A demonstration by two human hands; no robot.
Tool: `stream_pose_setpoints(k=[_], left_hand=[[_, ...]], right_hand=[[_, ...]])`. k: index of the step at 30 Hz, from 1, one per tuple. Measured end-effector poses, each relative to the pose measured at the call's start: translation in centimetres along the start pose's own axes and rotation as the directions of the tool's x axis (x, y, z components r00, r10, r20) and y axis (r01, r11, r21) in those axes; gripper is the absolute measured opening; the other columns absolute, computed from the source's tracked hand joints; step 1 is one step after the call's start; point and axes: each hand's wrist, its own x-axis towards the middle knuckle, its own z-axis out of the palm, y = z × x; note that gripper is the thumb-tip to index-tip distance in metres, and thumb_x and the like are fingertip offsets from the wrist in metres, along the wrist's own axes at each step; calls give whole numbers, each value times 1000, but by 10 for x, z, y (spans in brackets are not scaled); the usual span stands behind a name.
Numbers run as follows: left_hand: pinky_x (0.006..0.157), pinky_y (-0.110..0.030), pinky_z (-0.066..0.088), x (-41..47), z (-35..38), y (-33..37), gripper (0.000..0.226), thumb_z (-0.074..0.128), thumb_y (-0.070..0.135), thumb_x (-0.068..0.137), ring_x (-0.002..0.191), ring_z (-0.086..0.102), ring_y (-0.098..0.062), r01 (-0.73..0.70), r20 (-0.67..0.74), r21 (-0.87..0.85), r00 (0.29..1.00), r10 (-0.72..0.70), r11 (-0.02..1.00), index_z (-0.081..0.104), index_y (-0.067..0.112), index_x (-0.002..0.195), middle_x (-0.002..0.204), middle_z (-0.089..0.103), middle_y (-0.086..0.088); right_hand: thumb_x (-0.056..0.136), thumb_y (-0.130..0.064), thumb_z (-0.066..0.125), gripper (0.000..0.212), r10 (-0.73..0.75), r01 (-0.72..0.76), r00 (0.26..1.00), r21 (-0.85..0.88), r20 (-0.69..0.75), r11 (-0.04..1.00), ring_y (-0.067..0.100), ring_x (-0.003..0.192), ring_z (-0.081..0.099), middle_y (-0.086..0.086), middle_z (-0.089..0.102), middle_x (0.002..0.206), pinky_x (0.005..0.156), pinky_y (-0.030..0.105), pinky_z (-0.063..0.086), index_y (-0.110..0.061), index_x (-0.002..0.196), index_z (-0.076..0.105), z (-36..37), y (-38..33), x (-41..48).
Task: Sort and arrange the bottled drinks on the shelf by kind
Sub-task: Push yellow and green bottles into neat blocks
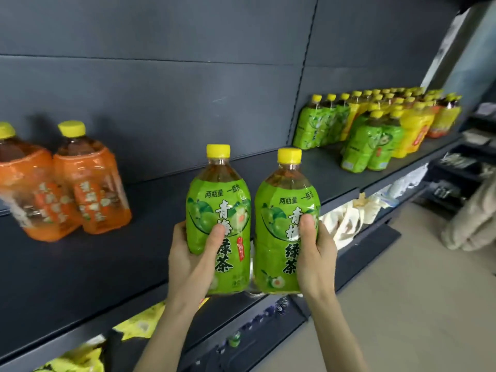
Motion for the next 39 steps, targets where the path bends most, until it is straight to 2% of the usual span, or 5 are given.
stream_pose_setpoints(k=[9,15,20,34,39], left_hand=[[61,-26,54,-56,171,-22,55,62,79,59,81,69,-6,19,133,-9,991,-18,1000,57,45,101,93,71,18],[57,-23,53,-30,249,-17,64,58,88,51,72,68,-5,-24,143,-13,989,26,1000,58,46,99,87,71,15],[74,-42,56,14,311,-28,58,60,82,58,90,70,-13,-55,145,-25,988,58,998,58,44,100,99,72,11],[62,-14,52,145,494,-65,62,60,73,63,84,68,0,-101,94,-13,990,102,995,57,31,109,94,70,19],[61,-12,51,163,542,-85,70,61,81,58,84,67,2,-96,-1,7,995,96,995,56,34,109,95,69,22]], right_hand=[[76,-75,42,52,32,-46,990,-95,-135,994,4,55,44,-10,55,59,55,21,40,-24,72,57,-170,30,52],[76,-74,41,55,35,-47,989,-86,-145,995,9,59,44,-8,53,60,60,32,42,-21,71,54,-214,43,115],[76,-75,41,49,-10,3,992,-56,-129,998,-1,58,51,-18,63,65,55,10,41,-29,76,58,-232,63,183],[77,-76,37,58,-8,-5,990,-97,-140,995,8,55,37,-11,45,55,58,33,36,-20,67,50,-273,132,404],[74,-79,37,67,7,-11,996,-43,-84,999,8,58,46,-7,54,61,56,23,40,-14,71,53,-285,157,462]])
